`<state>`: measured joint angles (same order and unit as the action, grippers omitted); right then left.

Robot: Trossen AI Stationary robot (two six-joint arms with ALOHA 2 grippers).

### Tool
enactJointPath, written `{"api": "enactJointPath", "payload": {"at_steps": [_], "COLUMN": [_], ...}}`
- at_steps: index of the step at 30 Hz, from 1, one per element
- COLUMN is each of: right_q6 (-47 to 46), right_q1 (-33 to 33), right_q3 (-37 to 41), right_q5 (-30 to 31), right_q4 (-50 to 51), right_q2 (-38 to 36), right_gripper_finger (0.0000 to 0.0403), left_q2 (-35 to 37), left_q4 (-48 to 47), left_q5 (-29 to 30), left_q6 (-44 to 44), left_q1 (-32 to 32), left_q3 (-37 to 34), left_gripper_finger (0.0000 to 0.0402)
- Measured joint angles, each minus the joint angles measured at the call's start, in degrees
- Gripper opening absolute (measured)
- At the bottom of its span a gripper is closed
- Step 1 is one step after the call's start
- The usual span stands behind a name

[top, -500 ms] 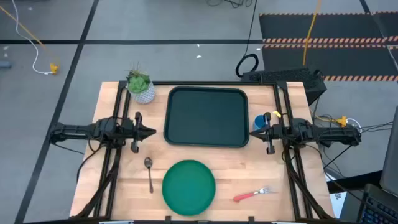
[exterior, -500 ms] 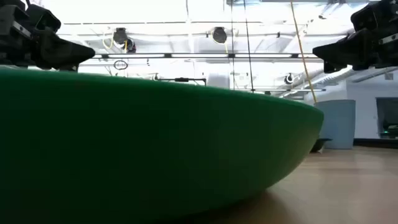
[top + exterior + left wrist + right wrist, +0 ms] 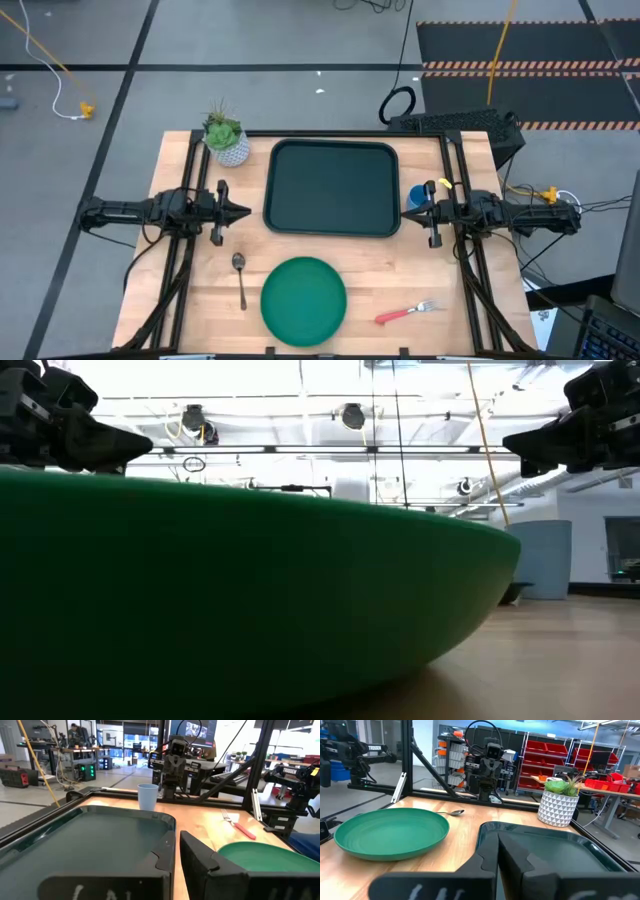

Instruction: Pick and place plate/cup/fork/spoon on tray

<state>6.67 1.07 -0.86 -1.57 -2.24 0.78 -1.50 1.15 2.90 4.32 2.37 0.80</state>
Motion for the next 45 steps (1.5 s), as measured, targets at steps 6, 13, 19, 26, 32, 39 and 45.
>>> {"api": "enactJointPath", "payload": {"at_steps": [6, 13, 19, 26, 32, 39, 45], "right_q6": [-0.01, -0.01, 0.0, -0.01, 0.81, 1.54, -7.01], "right_q1": [-0.01, -0.01, 0.0, -0.01, -0.01, -0.01, 0.12], "right_q3": [-0.01, -0.01, 0.0, 0.01, -0.01, -0.01, -0.01], "right_q5": [0.0, -0.01, 0.0, 0.01, 0.01, 0.0, -0.15], "right_q4": [0.0, 0.0, 0.0, 0.0, -0.02, -0.08, -0.07], "right_q2": [-0.01, 0.0, -0.01, 0.0, 0.0, 0.0, 0.0], "right_gripper_finger": [0.0, 0.0, 0.0, 0.0, 0.0, 0.0, 0.0], "left_q2": [0.0, 0.01, 0.01, 0.01, 0.0, 0.02, 0.02], "left_q4": [0.0, 0.0, 0.0, 0.0, 0.0, 0.52, 0.55], "left_q5": [0.02, 0.01, 0.01, 0.01, 0.0, 1.66, 1.66], "left_q6": [0.0, 0.0, 0.0, 0.0, 0.0, -0.02, -0.02], "left_q1": [0.0, 0.02, 0.01, 0.0, 0.0, 0.0, 0.0], "left_q3": [0.0, 0.0, 0.0, 0.0, 0.0, 0.0, 0.0], "left_gripper_finger": [0.0031, 0.0031, 0.0031, 0.0031, 0.0031, 0.0031, 0.0031]}}
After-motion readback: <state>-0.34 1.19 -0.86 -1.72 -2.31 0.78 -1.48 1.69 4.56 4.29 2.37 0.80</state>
